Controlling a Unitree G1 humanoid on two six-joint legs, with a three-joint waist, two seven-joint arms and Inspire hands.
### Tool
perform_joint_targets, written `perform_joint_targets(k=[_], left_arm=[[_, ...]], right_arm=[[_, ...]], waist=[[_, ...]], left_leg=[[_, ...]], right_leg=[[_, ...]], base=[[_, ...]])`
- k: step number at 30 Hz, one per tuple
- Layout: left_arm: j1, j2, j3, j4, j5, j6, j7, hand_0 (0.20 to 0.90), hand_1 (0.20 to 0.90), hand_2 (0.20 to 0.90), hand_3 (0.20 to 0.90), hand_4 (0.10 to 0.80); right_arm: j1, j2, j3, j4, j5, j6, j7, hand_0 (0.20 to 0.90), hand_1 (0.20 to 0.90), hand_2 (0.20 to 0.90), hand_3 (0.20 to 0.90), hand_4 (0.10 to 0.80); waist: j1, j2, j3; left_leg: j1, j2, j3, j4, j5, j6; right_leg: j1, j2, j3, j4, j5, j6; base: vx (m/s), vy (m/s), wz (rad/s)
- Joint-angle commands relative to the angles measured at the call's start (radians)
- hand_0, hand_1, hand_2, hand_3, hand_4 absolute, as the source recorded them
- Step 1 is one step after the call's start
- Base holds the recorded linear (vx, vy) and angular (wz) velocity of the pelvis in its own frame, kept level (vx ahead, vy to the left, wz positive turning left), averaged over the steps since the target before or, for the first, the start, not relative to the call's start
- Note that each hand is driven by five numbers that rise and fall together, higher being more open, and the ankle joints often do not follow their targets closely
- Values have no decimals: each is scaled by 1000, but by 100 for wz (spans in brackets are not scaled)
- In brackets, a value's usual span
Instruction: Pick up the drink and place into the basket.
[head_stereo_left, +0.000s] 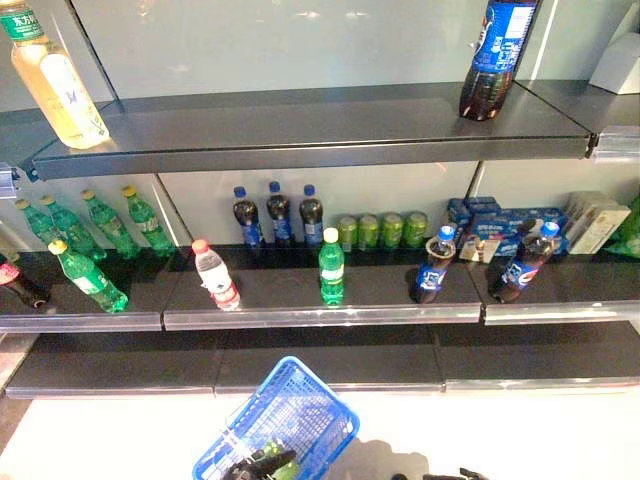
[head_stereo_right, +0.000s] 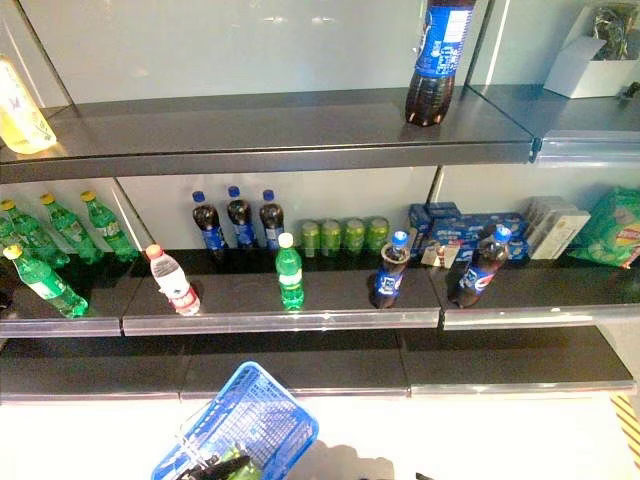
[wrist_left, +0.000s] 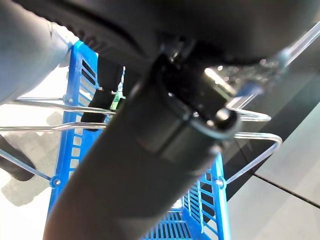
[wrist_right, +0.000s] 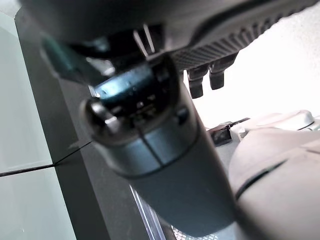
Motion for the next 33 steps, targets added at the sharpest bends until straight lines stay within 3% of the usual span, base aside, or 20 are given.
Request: perform_joint_targets(k=[1,15,22,26,27,28,30,33], left_arm=[[-10,67,3,12,32,-25,7,300,300,300,200,100],[3,77,16,-6,10,-77,-30,300,300,300,200,100],[-1,81,16,-22,19,-69,-24,300,300,300,200,100],[6,90,17,-59,27,-51,-10,300,300,300,200,100],[20,98,24,-106,34,-29,3,300,300,300,200,100],[23,98,25,-112,36,-27,5,300,300,300,200,100],[49,105,40,-152,42,-19,13,300,300,300,200,100],[65,105,50,-157,36,-29,13,300,300,300,200,100]], right_arm=[[-29,16,39,58,-36,0,-12,900,900,900,900,800],[-16,21,58,39,-70,-13,-17,900,900,900,900,800],[-27,9,108,-41,-145,-112,-27,900,900,900,900,800],[-27,-21,164,-218,-173,-113,-33,900,900,900,900,800],[-15,-59,197,-467,-170,-55,-60,900,900,900,900,800],[-12,-65,199,-503,-178,-48,-66,900,900,900,900,800],[13,-132,208,-773,-217,-46,-121,900,900,900,900,800],[31,-185,180,-954,-233,-57,-132,900,900,900,900,800]], waist=[[25,-51,47],[31,-48,52],[40,-54,59],[45,-65,63],[46,-76,68],[45,-77,68],[37,-85,69],[25,-86,67]], left_leg=[[21,-14,24,22,-27,17],[24,-23,28,12,-33,27],[19,-23,17,11,-31,27],[10,-21,13,18,-29,26],[5,-18,10,24,-28,26],[4,-17,10,25,-28,26],[1,-14,13,27,-29,26],[4,-13,19,24,-30,27]], right_leg=[[13,-9,-7,5,-31,-1],[15,-24,-10,5,-30,10],[20,-25,-16,5,-29,13],[21,-26,-21,5,-29,15],[22,-25,-23,5,-27,17],[22,-25,-23,5,-27,18],[20,-25,-23,5,-26,21],[18,-24,-20,5,-26,24]], base=[[0,0,0],[0,0,0],[-5,-2,1],[-24,-25,0],[-36,-49,1],[-43,-63,2],[-22,-34,3],[5,-2,5]])
